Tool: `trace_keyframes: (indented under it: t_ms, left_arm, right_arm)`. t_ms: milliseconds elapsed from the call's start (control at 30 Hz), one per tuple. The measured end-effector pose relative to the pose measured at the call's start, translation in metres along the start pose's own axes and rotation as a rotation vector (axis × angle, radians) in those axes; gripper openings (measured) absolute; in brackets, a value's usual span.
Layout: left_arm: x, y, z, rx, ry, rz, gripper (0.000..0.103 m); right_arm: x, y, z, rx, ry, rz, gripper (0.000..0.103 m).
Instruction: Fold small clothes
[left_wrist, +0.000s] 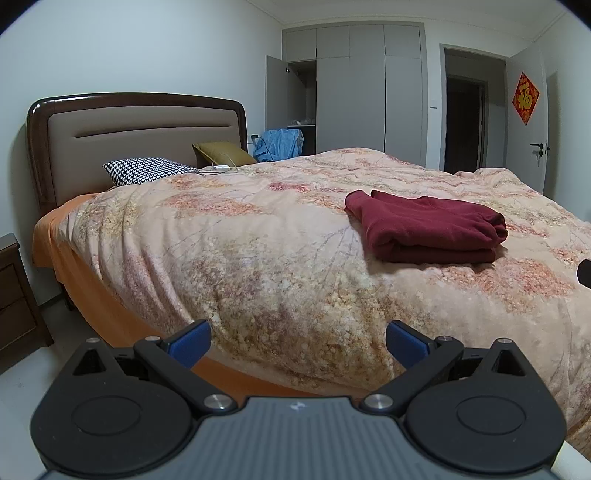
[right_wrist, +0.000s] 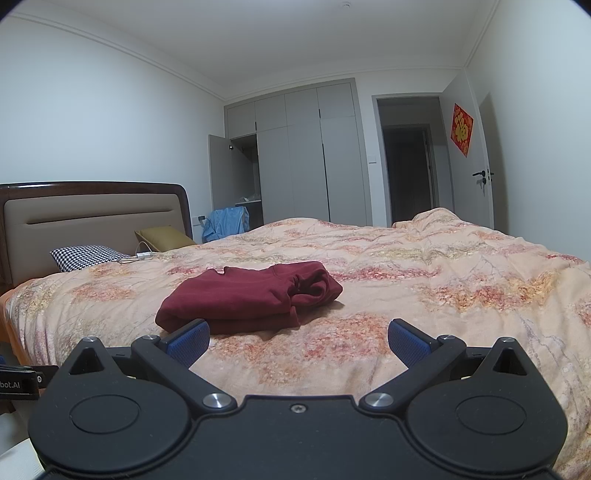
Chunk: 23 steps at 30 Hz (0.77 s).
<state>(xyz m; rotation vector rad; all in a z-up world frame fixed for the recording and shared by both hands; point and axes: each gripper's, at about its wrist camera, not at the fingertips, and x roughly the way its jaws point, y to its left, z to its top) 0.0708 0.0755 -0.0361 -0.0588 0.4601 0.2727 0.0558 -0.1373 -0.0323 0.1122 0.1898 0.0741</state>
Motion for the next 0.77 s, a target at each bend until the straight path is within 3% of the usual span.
trace_keyframes:
  t_ms: [767]
  left_arm:
    - [-0.0002, 0.0006, -0.0006, 0.003, 0.0, -0.005, 0.103]
  right_arm:
    - [-0.0002, 0.0, 0.0006, 0.001, 0.002, 0.0, 0.103]
